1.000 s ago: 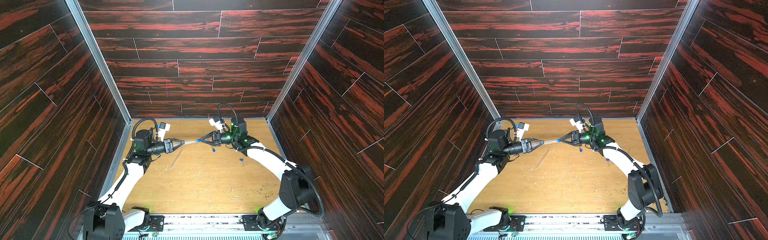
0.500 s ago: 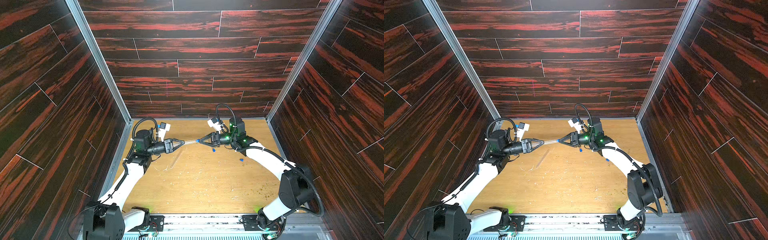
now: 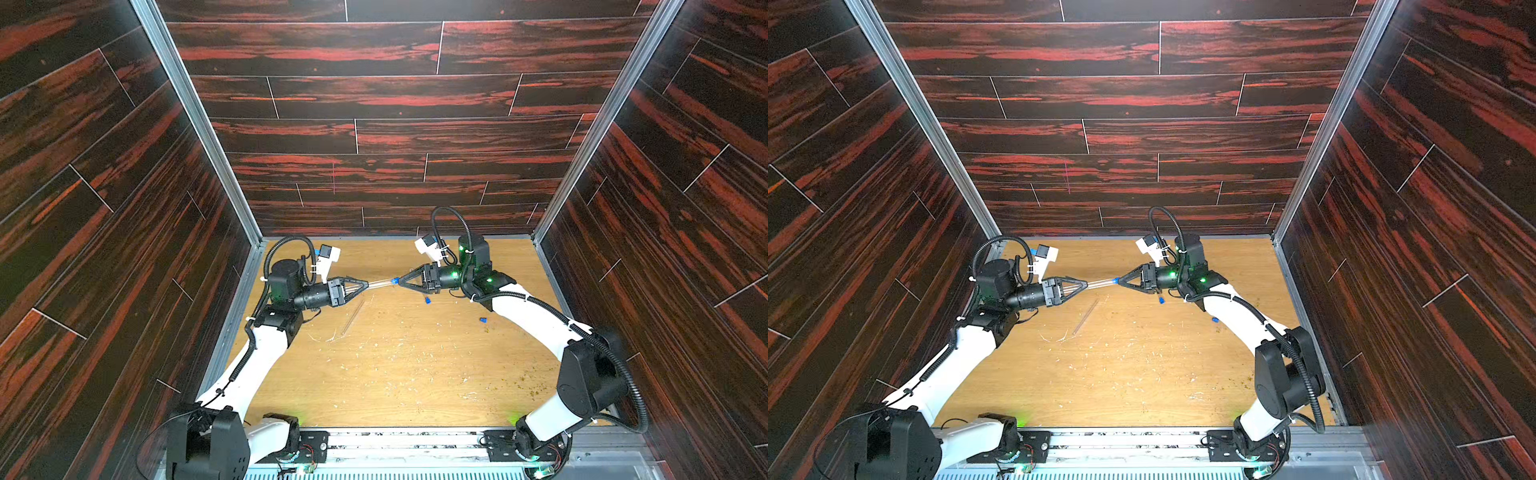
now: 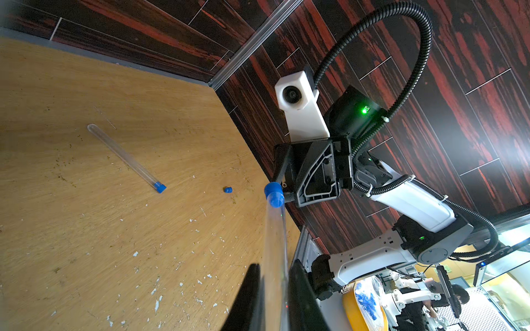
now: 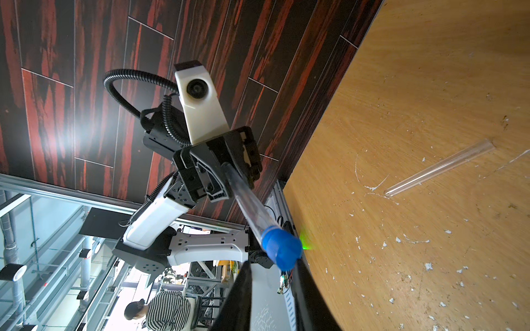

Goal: Insert stoppers into test tubes
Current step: Insert the stopper into the test tube.

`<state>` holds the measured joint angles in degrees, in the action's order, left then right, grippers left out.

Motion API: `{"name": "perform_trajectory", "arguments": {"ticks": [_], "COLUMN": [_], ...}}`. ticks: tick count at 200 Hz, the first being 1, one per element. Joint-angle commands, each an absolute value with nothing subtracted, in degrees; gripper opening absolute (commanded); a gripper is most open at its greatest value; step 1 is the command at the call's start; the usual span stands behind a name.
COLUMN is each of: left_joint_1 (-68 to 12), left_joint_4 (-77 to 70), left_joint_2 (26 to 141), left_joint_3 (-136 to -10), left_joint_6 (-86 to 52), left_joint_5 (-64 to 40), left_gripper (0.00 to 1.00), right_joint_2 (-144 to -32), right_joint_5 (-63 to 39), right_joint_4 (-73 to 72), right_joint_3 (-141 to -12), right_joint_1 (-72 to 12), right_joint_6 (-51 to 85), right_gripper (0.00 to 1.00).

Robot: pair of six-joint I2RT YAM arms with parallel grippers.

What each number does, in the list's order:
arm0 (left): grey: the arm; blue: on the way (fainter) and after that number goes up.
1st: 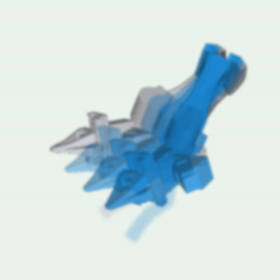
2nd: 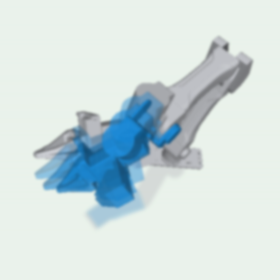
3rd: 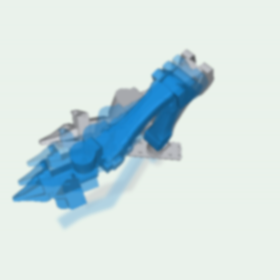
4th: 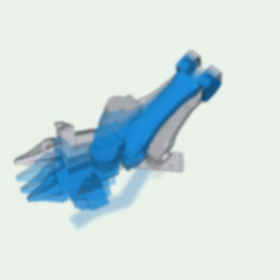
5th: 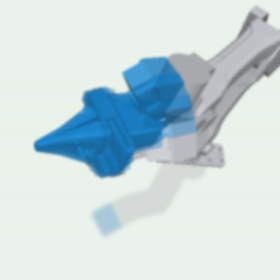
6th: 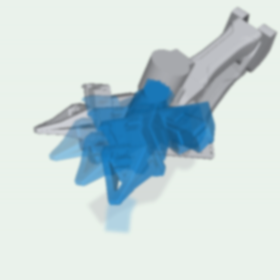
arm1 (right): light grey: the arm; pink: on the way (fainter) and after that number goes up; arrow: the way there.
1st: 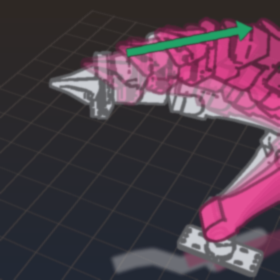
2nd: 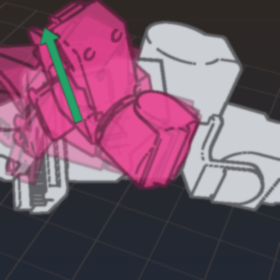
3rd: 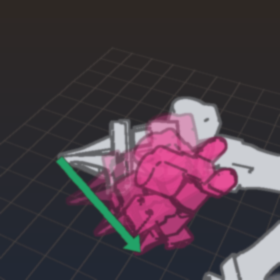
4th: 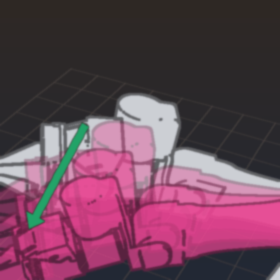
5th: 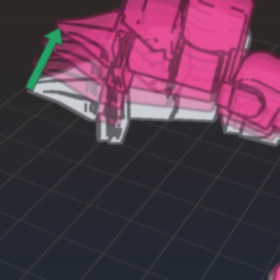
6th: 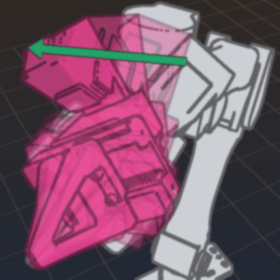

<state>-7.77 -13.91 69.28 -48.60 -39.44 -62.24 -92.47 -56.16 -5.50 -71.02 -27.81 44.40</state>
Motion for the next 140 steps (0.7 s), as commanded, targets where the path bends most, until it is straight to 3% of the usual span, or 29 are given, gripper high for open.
{"name": "perform_trajectory", "arguments": {"ticks": [1,61,140], "left_joint_1": [-7.91,-8.0,-8.1], "left_joint_4": [-13.45,-13.45,-13.3], "left_joint_2": [68.71,68.72,68.71], "left_joint_3": [-48.69,-48.66,-48.6], "left_joint_6": [-38.76,-38.67,-38.58], "left_joint_5": [-62.92,-62.92,-62.8], "left_gripper": [0.09,0.09,0.09], "right_joint_2": [-93.68,-93.77,-94.0], "right_joint_5": [-56.61,-56.25,-56.6], "right_joint_4": [-4.2,-2.23,-1.27], "right_joint_3": [-73.34,-74.44,-75.19], "right_joint_1": [-28.12,-28.33,-28.89], "right_joint_6": [43.02,41.67,41.06], "right_gripper": [0.27,0.29,0.22]}}
